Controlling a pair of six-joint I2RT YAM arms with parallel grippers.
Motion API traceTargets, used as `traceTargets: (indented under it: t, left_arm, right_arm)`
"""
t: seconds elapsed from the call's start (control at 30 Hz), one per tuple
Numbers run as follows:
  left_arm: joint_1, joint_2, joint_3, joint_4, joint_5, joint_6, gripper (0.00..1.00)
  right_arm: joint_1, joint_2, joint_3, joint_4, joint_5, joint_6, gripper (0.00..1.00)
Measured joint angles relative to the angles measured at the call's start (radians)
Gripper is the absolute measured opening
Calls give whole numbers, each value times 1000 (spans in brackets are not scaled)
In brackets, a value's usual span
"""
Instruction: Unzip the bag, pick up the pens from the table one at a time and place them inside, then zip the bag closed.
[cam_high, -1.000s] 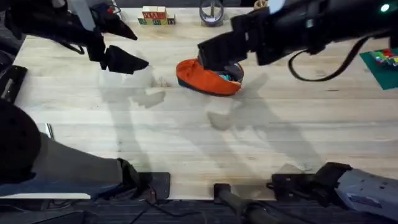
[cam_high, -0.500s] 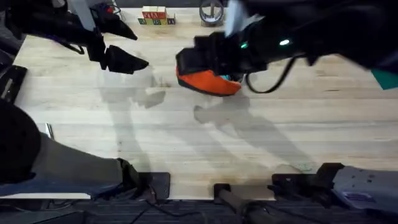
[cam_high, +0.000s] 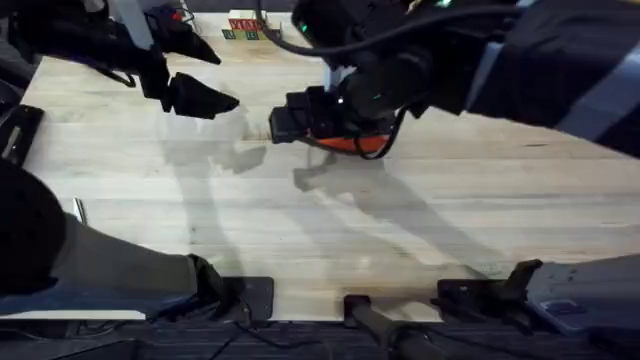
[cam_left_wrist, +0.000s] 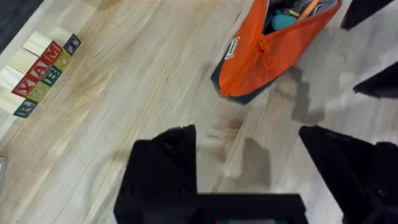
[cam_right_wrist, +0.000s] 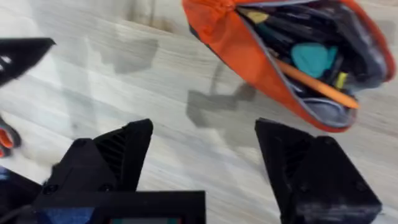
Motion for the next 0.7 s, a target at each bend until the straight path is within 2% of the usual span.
traceTargets:
  t: [0.4,0.7]
  left_arm:
    - [0,0,0,0,0,0,993]
    - [0,0,0,0,0,0,993]
  right_arm:
    - [100,12,0,74,209,147,997]
    - [104,58,0,124,260,167,997]
